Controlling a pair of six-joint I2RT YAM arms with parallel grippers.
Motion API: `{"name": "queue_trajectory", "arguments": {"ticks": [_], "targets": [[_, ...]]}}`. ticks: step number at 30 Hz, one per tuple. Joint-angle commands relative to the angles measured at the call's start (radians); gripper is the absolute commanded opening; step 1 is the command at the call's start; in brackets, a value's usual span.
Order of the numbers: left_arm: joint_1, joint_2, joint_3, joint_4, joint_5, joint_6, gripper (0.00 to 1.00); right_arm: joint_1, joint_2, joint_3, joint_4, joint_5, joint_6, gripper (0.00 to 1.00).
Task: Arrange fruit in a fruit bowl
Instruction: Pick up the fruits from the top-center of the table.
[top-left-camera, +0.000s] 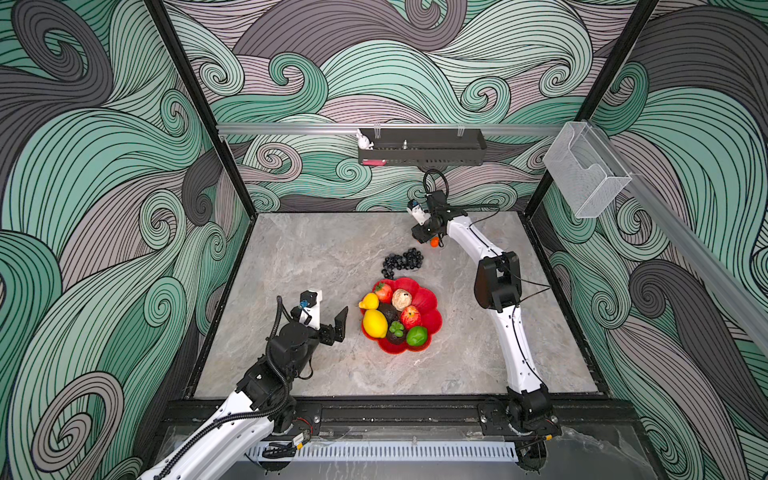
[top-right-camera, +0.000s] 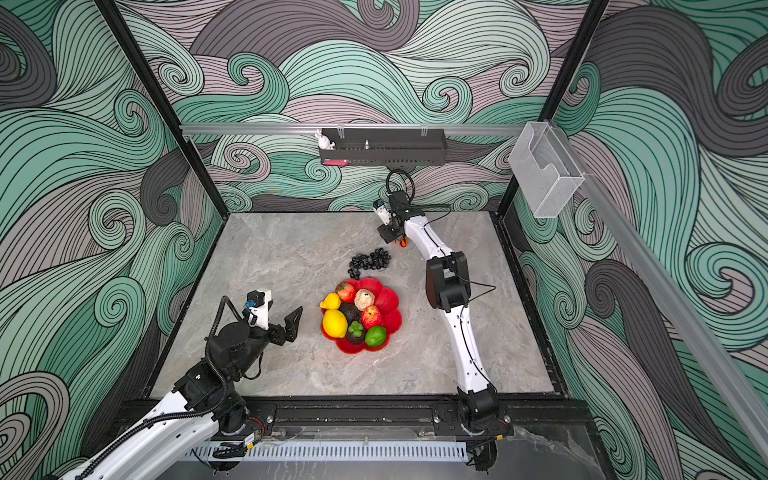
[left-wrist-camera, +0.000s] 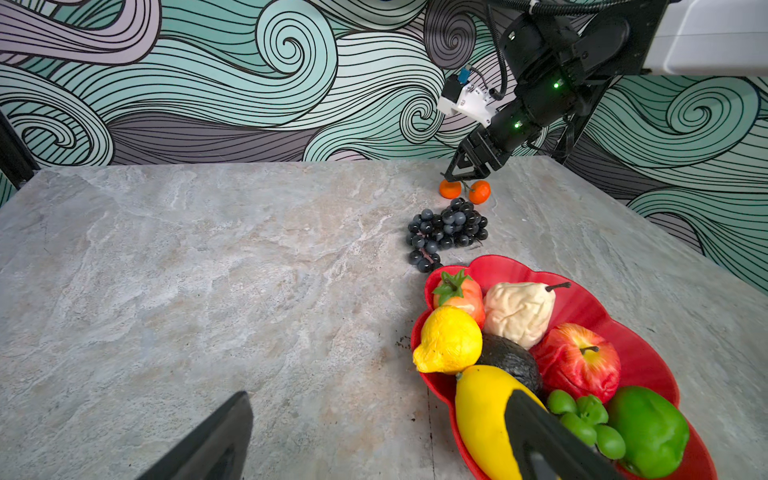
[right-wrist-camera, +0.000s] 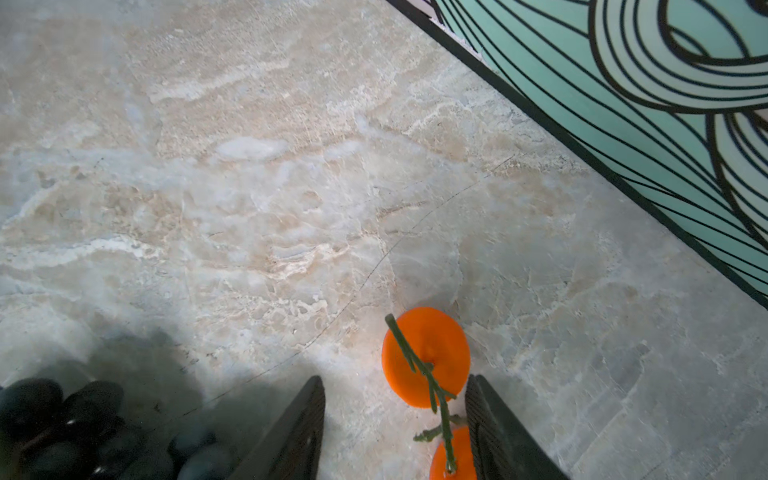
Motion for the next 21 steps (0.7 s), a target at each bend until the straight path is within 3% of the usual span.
{"name": "queue_trajectory", "arguments": {"ticks": [1, 9, 16, 21], "targets": [[0.007, 0.001, 0.019, 0.03, 0.01, 0.012, 0.97, -0.003, 0.026, 0.053, -0.04, -0.011, -0.025, 0.54], [0.006, 0.012, 0.02, 0.035, 0.016, 0.012, 0.98, -0.001, 0.093, 0.137, -0.04, 0.047, -0.04, 0.46], [0.007, 0.023, 0.023, 0.041, 0.035, 0.022, 0.98, -0.001, 0.114, 0.153, -0.027, 0.037, -0.041, 0.43], [0.007, 0.024, 0.023, 0.041, 0.037, 0.022, 0.98, -0.002, 0.125, 0.157, -0.026, 0.034, -0.039, 0.36]]}}
